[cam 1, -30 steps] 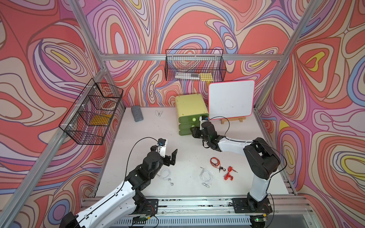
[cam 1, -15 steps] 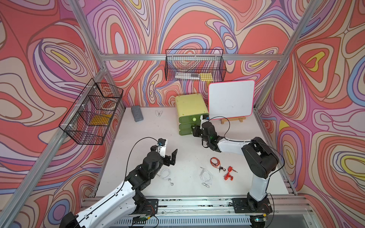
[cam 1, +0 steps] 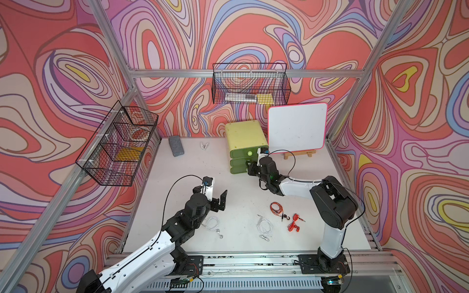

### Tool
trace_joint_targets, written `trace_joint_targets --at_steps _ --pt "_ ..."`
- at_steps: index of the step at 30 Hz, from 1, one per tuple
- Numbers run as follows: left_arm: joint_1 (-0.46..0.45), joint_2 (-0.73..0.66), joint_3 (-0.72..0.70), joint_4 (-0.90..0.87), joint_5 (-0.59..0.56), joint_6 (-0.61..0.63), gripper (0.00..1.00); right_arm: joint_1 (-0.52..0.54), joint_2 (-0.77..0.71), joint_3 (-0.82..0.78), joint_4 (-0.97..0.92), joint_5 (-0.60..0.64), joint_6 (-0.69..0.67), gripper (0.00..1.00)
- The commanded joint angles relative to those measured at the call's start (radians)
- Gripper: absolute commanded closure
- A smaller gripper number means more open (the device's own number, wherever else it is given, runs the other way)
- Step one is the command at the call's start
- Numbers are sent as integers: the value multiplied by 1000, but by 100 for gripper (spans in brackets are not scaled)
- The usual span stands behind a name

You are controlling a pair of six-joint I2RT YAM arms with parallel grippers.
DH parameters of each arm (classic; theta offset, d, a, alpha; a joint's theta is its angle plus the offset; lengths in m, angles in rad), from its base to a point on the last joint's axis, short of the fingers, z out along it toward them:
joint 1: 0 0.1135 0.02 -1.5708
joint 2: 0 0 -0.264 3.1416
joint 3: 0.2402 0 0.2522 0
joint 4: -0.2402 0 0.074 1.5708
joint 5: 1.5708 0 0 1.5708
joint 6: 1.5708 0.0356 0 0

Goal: Place the wired earphones into the drawer by color
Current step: Open the drawer in the storage box.

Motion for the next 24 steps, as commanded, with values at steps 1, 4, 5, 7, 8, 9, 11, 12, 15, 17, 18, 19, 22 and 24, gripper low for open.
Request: trace_joint_targets --at_steps 1,4,5,7,8,9,11,12,15,17,18,19,22,24 --pt "6 50 99 1 -8 -31 1 -5 -17 -20 -4 9 2 78" --pt "6 112 158 -3 19 -41 1 -5 -33 -29 -7 4 6 79" --pt "8 129 170 -2 25 -42 1 -5 -37 -33 -7 3 7 79" --pt "9 162 202 -3 35 -41 1 -5 -49 -41 -10 1 7 79" --pt "11 175 214 -3 38 -41 1 -4 -54 -45 -10 0 9 79" --pt "13 191 227 -3 44 -41 1 -3 -61 -51 -9 -3 10 79" --pt "21 219 249 -3 56 -47 1 -4 -72 -60 -8 -9 13 79" --pt "27 234 260 -3 68 -50 1 -3 -75 -64 -10 -8 12 79" --pt "51 280 300 -11 112 -66 1 -3 -85 -73 -11 -11 13 79" --pt "63 302 323 -21 137 -73 1 -1 -92 -81 -13 -11 12 79" --pt "65 310 333 -25 145 -72 1 -1 -96 -85 -15 -13 12 79" --pt "65 316 340 -30 150 -72 1 -1 -103 -90 -16 -14 12 79" --pt "66 314 345 -38 155 -72 1 -1 -117 -106 -22 -16 14 79" --pt "66 304 341 -43 153 -72 1 2 -141 -121 -25 -16 16 79"
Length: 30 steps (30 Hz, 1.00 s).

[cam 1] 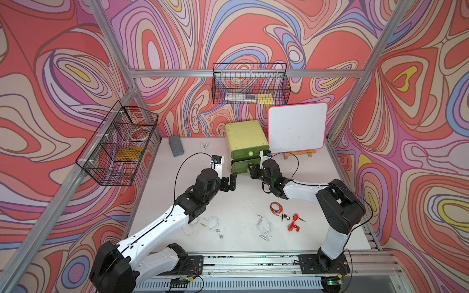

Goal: Place the wired earphones into the drawer by color
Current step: Open the drawer in the storage box.

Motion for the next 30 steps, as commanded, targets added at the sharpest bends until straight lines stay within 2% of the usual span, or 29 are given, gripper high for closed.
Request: trace_joint_targets --at_steps 1,14,30 --pt "7 -19 17 -35 19 -9 1 2 -63 -32 -16 9 11 79" --pt "7 -136 -189 81 -20 26 1 42 -148 -116 -71 32 22 80" --pt "7 -198 -229 88 -23 38 1 104 -255 -228 -138 79 49 80"
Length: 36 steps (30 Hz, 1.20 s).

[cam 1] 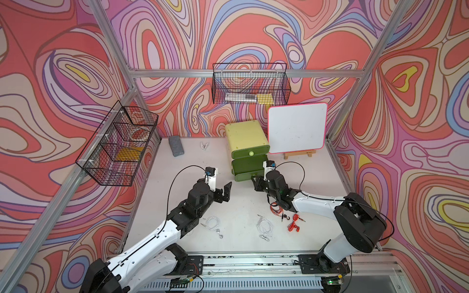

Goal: Place the wired earphones into the drawer by color
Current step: Open the drawer in the storage box.

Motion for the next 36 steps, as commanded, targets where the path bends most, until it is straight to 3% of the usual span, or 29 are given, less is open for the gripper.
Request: trace_joint_targets --at_steps 1,27,33,36 --pt "7 -14 -10 22 -14 18 1 17 -37 -28 -46 29 11 80" --pt "7 -38 -15 18 -23 24 1 74 -163 -138 -116 87 66 80" --pt "7 -40 -16 15 -23 25 1 74 -161 -116 -146 85 60 57" --pt "7 -37 -19 18 -23 26 1 74 -169 -106 -167 86 56 52"
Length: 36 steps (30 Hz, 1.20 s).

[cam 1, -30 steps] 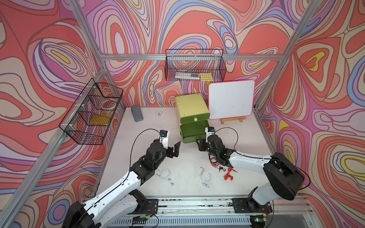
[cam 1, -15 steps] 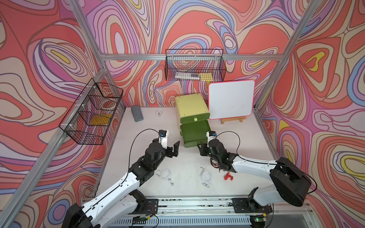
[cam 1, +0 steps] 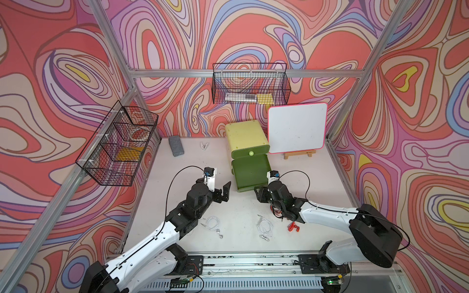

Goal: Place the wired earphones into the drawer by color
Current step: Open the drawer in the storage box, then pick up the wired earphones from the center of the board.

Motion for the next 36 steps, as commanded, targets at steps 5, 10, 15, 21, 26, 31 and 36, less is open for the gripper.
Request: trace_joint_targets --at_steps 5,10,15,21,26,31,36 --pt "7 -8 -10 17 8 16 1 5 -56 23 -78 14 -3 43" --pt "7 9 -3 25 67 28 1 4 -109 43 -221 -20 0 37" --pt "7 28 2 26 148 34 1 4 -173 75 -446 -19 -3 34" --pt "7 14 -22 21 231 39 1 5 -251 96 -683 -11 -3 34" --pt "7 -9 -102 23 294 42 1 5 -285 97 -814 33 28 33" --pt "7 -26 -134 16 309 42 1 -17 -274 103 -877 68 26 33" --pt "7 -19 -134 16 301 45 1 -79 -212 112 -865 16 -22 33"
